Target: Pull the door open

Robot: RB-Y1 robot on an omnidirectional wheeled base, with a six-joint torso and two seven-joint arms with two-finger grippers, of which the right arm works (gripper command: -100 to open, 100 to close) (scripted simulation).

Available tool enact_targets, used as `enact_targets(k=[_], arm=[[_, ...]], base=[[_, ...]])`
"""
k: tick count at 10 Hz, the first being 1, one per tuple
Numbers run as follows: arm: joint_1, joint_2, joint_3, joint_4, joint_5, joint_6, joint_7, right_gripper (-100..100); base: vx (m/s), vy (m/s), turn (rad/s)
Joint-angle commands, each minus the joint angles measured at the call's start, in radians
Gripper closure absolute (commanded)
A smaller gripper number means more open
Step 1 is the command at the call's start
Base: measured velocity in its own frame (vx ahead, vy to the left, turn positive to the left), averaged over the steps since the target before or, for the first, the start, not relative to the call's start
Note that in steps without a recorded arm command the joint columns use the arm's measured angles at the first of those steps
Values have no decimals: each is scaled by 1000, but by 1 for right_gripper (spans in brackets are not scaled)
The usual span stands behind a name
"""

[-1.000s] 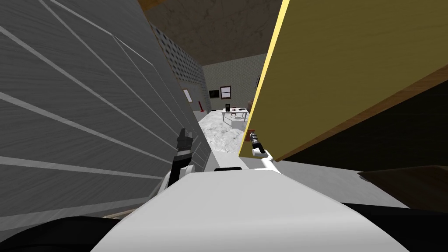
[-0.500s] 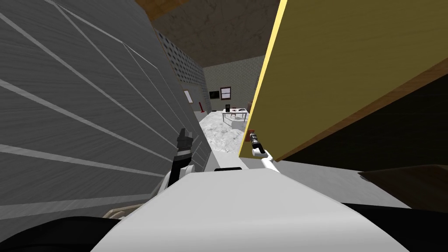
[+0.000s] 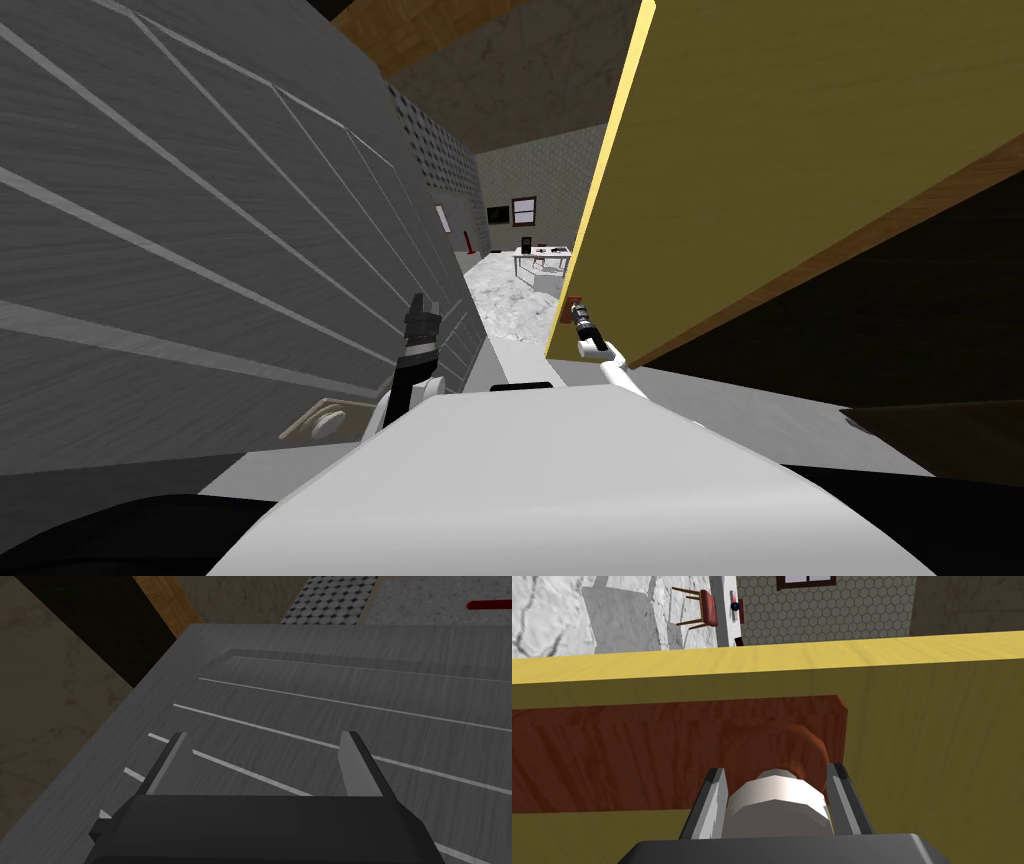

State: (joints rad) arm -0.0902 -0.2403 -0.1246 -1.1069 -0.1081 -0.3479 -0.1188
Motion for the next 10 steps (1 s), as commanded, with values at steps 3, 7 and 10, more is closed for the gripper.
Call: enact_targets(k=[3, 7, 10], arm=[[10, -39, 44, 0, -5, -9, -46, 100], [15, -61, 70, 2, -7, -14, -70, 100], [34, -91, 110, -15, -7, -25, -104, 100]], base=[[-251, -108, 201], [-189, -77, 124], [-221, -73, 129]])
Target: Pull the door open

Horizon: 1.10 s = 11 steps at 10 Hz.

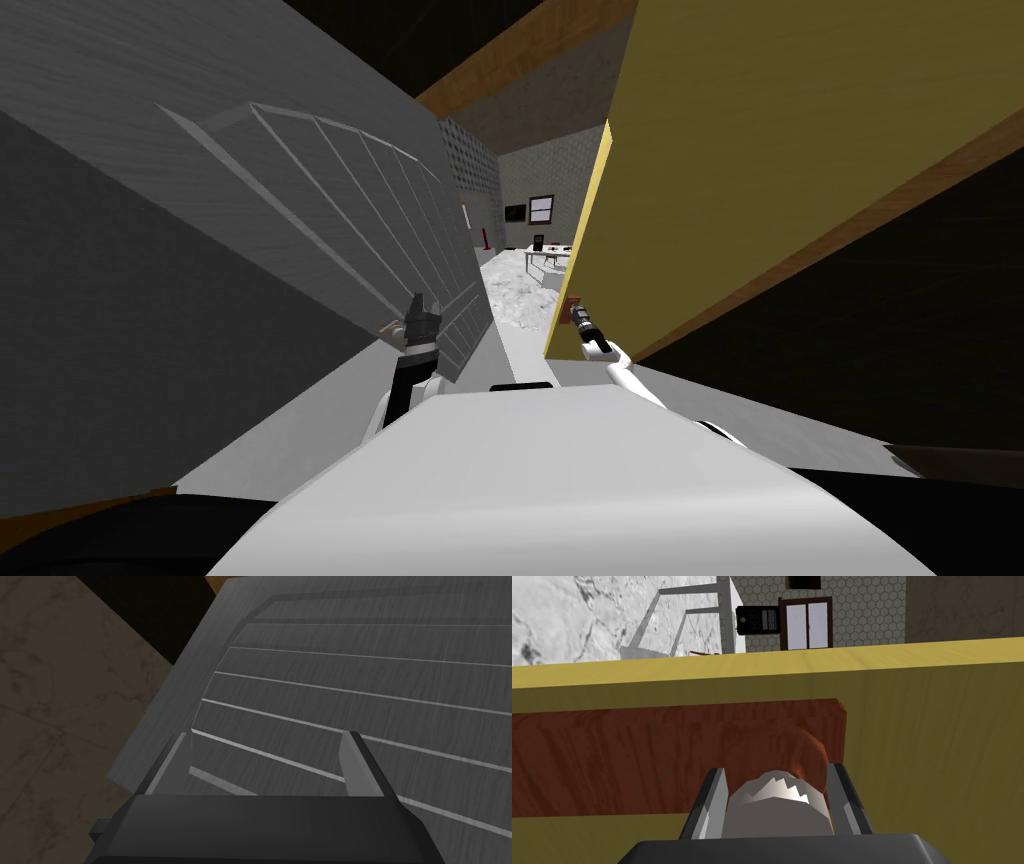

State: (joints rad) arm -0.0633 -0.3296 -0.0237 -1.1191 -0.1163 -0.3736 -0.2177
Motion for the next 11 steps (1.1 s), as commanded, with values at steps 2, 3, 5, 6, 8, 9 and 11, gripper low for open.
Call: enact_targets(k=[2, 3, 5, 6, 8, 9, 11], arm=[[20, -24, 36, -17, 0, -8, -28, 100], [25, -33, 46, -23, 0, -11, -37, 100], [34, -48, 64, -32, 0, -17, -52, 100], [39, -56, 73, -37, 0, -20, -61, 100], [51, -68, 89, -45, 0, -28, -73, 100], [54, -73, 93, -48, 0, -31, -77, 100], [69, -98, 114, -60, -1, -45, -99, 100]], base=[[-238, -104, 127], [-215, -86, 125], [-202, -94, 91], [-218, -76, 102], [-132, -42, 76], [-206, -102, 127], [-189, -86, 107]])
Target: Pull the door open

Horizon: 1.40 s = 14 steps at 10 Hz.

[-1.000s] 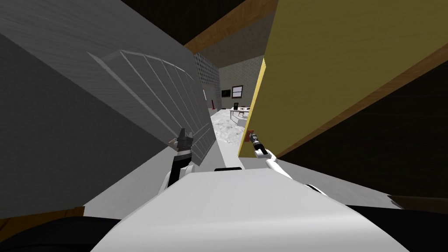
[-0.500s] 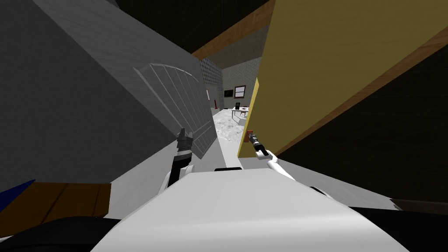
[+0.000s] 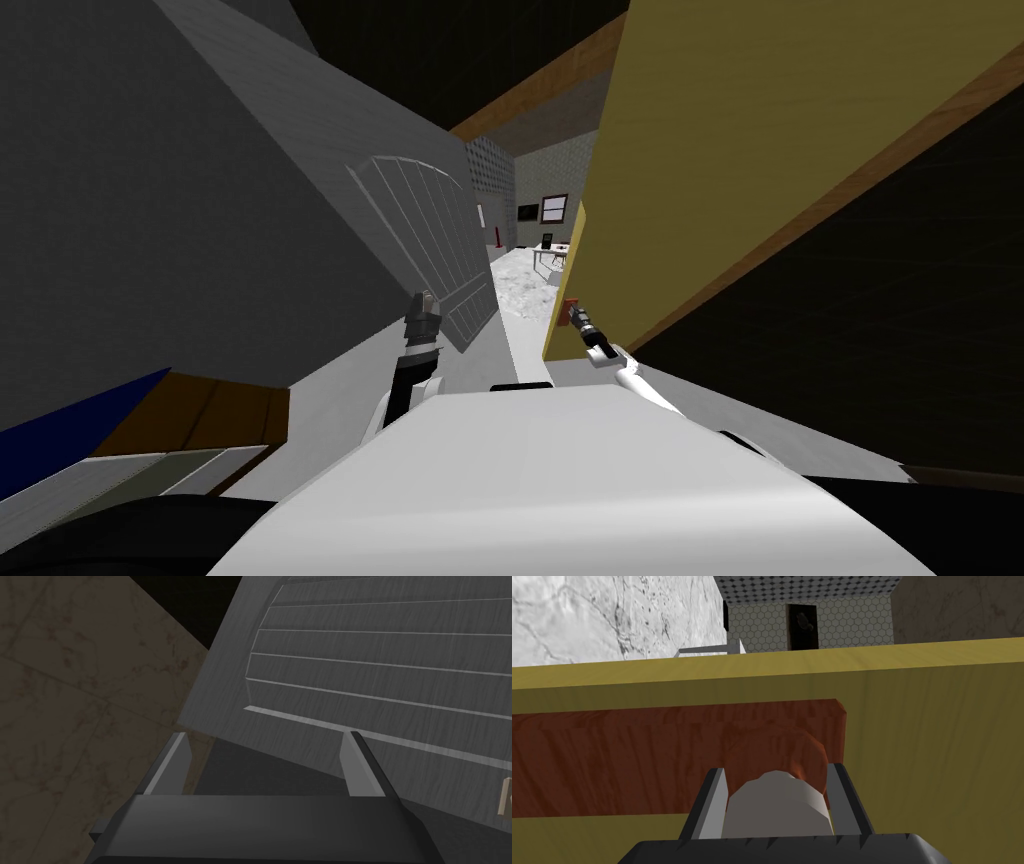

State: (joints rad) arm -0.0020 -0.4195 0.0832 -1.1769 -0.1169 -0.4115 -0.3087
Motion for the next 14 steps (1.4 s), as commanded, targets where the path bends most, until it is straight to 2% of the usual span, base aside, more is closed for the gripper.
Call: enact_targets(k=[1, 5, 6, 7, 8, 12, 14], arm=[[16, -21, 18, -9, 0, -15, -19, 100], [45, -67, 58, -34, -2, -44, -60, 100], [39, -57, 56, -31, -1, -38, -53, 100], [58, -81, 74, -40, -1, -59, -71, 100], [64, -88, 78, -43, -1, -66, -77, 100], [111, -156, 117, -72, -3, -124, -124, 100], [130, -183, 132, -83, -4, -147, -143, 100]], base=[[-192, -90, 116], [-207, -115, 113], [-105, -32, 29], [-126, -48, 100], [-153, -102, 100], [-204, -116, 122], [-214, -96, 81]])
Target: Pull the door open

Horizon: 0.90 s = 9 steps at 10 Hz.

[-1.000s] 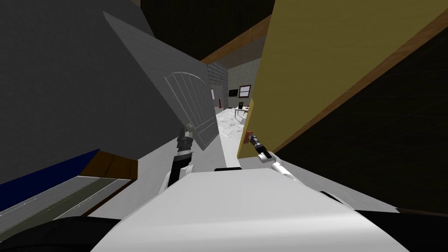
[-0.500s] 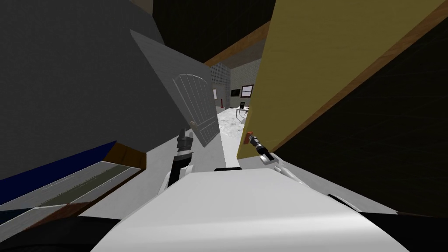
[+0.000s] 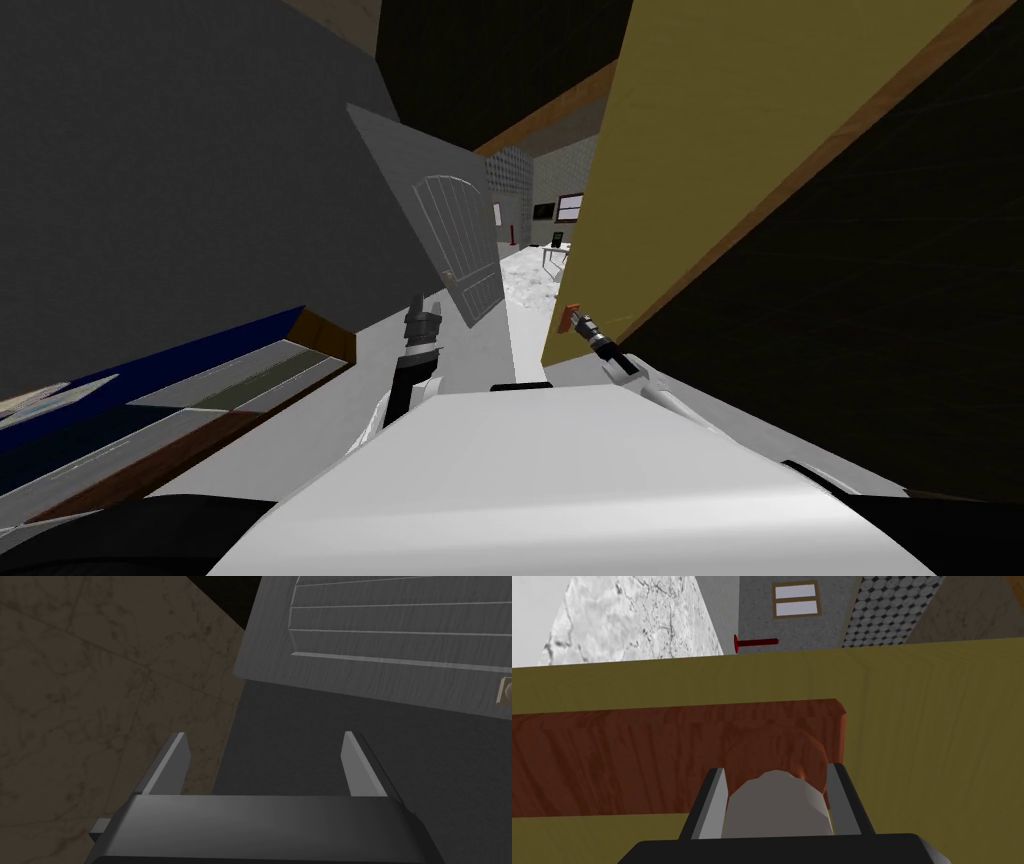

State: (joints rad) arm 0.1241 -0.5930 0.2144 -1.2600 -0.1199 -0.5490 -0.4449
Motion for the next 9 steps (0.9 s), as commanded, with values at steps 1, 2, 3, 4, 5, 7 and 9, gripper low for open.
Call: enact_targets(k=[1, 2, 3, 4, 5, 7, 9], arm=[[0, 0, 0, 0, 0, 0, 0, 100], [15, -19, 13, 2, 1, -25, -15, 100], [18, -25, 15, 2, 1, -32, -18, 100], [24, -38, 21, 2, 1, -48, -27, 100], [31, -53, 28, 2, 1, -66, -37, 100], [46, -82, 41, 3, 1, -102, -56, 100], [58, -106, 52, 3, 1, -132, -71, 100]], base=[[-85, -29, 2], [-165, -80, 120], [-197, -99, 131], [-168, -115, 109], [-206, -144, 165], [-215, -144, 155], [-178, -123, 116]])
